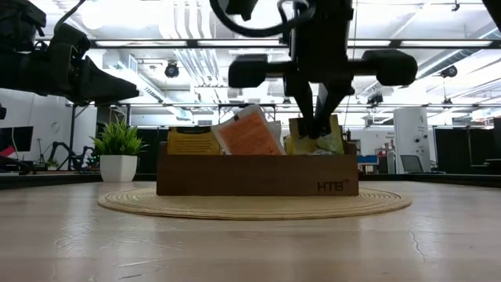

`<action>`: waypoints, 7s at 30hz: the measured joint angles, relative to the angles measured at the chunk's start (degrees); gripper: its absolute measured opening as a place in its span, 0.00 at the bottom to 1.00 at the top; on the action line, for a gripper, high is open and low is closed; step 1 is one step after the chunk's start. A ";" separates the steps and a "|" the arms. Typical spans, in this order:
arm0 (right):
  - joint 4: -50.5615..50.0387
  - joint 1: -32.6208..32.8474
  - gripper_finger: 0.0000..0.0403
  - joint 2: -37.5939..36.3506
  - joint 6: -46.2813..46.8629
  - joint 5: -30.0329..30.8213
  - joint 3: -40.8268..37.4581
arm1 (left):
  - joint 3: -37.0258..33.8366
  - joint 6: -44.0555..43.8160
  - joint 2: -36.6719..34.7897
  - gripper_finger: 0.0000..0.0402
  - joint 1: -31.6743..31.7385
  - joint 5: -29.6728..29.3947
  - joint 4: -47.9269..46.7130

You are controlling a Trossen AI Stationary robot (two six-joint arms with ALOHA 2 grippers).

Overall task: Pick & Place Tea
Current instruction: Put the lemon tea sachet into the right section of the wooden organizer, then adjust the orange tea sachet in the wooden organizer, then return to Home Position

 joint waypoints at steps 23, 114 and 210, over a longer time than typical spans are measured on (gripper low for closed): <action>3.51 -1.95 0.02 0.37 -1.11 -3.04 -4.94 | 0.00 0.00 0.02 0.50 -0.02 0.00 0.00; 15.14 -3.51 0.02 0.48 -18.31 20.77 0.98 | 0.01 0.00 0.02 0.50 0.00 0.00 0.00; 105.78 -13.33 0.02 -32.88 -122.23 -23.06 -47.00 | 0.01 0.00 0.02 0.50 -0.02 0.00 0.00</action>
